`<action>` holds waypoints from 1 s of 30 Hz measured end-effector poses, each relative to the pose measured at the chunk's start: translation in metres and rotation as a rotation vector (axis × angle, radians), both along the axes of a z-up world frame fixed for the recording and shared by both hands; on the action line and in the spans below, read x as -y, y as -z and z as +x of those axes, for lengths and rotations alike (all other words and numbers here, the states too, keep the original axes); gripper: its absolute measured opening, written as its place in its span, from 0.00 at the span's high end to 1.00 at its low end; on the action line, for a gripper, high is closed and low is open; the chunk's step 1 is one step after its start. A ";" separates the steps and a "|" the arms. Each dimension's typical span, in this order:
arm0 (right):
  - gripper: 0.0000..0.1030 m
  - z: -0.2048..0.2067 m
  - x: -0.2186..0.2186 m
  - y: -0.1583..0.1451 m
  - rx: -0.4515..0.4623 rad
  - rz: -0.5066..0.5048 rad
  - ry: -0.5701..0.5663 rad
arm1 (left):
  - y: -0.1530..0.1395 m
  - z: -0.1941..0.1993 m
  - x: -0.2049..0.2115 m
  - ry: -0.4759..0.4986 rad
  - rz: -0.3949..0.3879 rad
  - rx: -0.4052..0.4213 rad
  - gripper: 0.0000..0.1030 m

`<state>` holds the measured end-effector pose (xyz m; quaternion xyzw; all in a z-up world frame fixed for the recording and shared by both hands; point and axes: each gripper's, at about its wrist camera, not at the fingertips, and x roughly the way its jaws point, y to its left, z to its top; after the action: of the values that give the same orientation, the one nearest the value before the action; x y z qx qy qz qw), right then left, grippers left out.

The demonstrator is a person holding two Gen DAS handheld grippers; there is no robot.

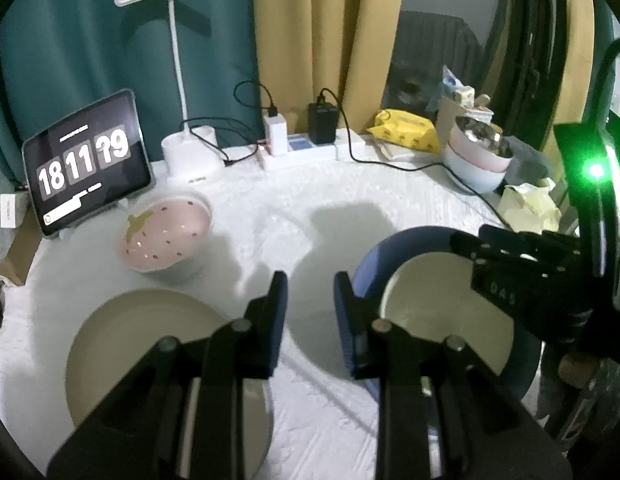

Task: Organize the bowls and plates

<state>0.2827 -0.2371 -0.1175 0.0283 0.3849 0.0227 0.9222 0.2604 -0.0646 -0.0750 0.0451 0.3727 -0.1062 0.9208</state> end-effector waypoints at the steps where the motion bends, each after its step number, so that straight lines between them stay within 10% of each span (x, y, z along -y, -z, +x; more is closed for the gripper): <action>1: 0.68 0.000 0.000 -0.001 0.000 0.002 0.001 | 0.000 0.000 0.001 0.002 0.001 -0.002 0.76; 30: 0.68 -0.002 -0.077 -0.065 0.090 0.030 -0.113 | -0.029 0.009 -0.082 -0.103 -0.053 0.071 0.57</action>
<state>0.2803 -0.1603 -0.0524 0.0192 0.3438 0.0819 0.9353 0.2699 0.0176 -0.0462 0.0050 0.3388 -0.0668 0.9385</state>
